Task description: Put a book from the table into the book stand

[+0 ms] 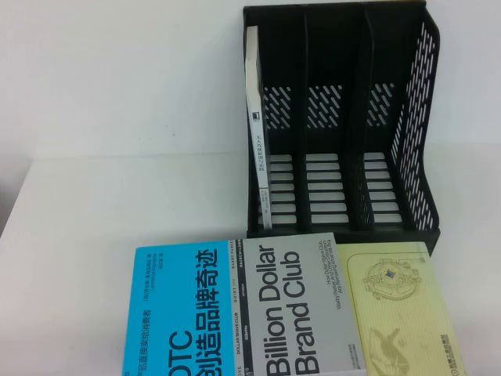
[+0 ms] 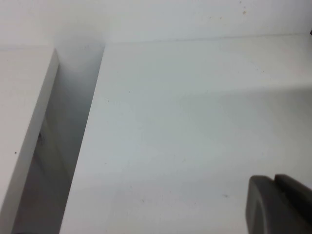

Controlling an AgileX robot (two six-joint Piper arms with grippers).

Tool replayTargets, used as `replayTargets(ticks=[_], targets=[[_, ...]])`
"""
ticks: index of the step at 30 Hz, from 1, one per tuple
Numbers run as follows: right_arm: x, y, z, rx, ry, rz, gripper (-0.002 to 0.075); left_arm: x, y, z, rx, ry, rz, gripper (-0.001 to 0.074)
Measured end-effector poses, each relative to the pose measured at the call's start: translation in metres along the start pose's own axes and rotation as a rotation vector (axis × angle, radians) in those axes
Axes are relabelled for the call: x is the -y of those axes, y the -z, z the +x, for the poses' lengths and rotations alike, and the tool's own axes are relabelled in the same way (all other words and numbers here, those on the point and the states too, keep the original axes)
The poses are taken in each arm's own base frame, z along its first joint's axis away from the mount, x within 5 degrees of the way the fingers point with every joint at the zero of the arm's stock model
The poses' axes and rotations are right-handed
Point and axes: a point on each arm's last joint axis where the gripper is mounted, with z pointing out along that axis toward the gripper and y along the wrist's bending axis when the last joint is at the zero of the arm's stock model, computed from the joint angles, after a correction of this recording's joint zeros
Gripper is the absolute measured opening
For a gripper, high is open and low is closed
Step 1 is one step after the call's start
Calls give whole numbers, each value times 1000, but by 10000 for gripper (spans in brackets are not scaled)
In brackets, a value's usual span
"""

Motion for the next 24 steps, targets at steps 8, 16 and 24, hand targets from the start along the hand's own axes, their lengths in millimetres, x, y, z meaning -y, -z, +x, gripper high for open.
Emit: replayTargets(ticks=[8,16,24], targets=[[0,0,0,0,-6,-3,-3,0,0,0,0,0,0,-2],[0,0,0,0,-6,-3,-3,0,0,0,0,3,0,-2],[0,0,0,0,-8,-3,-3,0,0,0,2,4,0,-2]])
